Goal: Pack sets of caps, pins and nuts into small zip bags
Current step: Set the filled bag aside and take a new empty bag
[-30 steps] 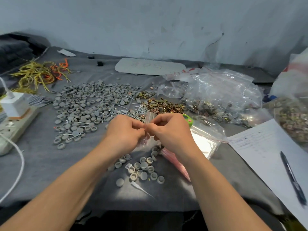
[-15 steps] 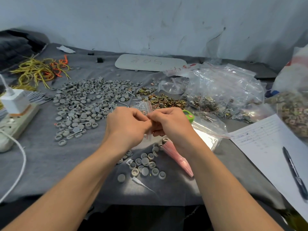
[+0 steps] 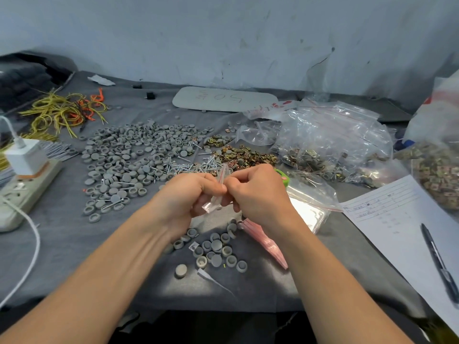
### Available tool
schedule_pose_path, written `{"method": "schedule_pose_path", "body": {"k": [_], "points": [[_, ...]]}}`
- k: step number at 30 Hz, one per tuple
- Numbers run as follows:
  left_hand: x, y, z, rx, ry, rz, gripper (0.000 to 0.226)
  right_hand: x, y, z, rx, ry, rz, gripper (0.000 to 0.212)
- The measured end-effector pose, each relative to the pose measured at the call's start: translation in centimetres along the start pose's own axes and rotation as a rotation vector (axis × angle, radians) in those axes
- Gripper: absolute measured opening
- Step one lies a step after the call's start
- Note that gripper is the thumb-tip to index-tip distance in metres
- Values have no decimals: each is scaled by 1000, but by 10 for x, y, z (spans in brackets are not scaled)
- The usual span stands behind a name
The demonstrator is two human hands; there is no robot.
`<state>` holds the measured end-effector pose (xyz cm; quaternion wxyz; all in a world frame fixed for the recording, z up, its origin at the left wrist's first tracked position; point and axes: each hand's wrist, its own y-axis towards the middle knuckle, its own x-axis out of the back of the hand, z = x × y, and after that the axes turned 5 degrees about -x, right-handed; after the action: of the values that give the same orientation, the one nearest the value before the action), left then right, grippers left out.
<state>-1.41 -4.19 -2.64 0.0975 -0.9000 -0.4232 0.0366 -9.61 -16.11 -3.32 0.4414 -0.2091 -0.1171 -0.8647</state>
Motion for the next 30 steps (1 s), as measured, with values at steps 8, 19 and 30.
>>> {"method": "schedule_pose_path", "body": {"k": [8, 19, 30], "points": [[-4, -6, -1, -446, 671, -467, 19, -7, -2, 4, 38, -256, -178, 29], [-3, 0, 7, -630, 1255, -643, 9, -15, -9, 5, 62, -330, -521, 17], [-10, -1, 16, -852, 1053, -580, 18, -29, 1, 3, 49, -598, -132, 22]]}}
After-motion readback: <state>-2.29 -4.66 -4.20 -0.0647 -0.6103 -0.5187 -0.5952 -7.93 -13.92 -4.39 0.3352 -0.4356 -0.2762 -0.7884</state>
